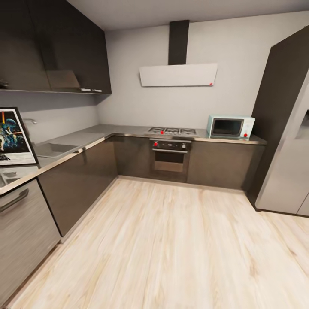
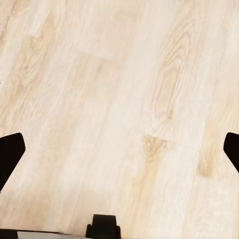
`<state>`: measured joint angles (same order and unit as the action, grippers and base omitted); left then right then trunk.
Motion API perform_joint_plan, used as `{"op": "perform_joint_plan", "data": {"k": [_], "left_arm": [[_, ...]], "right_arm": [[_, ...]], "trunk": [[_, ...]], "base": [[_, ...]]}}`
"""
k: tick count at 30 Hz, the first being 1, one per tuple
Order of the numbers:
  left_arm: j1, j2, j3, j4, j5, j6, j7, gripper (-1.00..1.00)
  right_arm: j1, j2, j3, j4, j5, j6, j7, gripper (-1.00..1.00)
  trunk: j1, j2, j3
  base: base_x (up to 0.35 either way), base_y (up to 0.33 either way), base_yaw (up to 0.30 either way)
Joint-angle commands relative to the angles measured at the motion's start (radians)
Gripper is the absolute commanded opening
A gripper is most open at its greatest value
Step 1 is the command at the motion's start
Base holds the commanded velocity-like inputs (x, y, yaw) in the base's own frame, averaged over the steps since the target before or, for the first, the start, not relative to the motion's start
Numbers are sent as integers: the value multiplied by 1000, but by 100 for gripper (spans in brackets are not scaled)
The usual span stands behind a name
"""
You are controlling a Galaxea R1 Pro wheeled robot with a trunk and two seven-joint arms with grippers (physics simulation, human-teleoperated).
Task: Pick up the poster from the kitchen countertop and hang it on one of the wall nails in the kitchen.
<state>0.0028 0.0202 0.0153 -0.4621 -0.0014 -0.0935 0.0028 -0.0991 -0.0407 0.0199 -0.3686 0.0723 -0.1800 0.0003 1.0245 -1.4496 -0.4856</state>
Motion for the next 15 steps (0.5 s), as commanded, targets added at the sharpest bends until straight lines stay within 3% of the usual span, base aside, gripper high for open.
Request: {"op": "perform_joint_plan", "data": {"k": [1,15], "left_arm": [[0,0,2,-1,0,-2,0,100],[0,0,1,-1,0,-2,0,100]], "right_arm": [[-1,0,2,1,7,-2,0,100],[-1,1,3,1,7,-3,-1,100]], "trunk": [[1,0,-1],[1,0,-4]], "base": [[310,-152,280],[310,-158,283]]}}
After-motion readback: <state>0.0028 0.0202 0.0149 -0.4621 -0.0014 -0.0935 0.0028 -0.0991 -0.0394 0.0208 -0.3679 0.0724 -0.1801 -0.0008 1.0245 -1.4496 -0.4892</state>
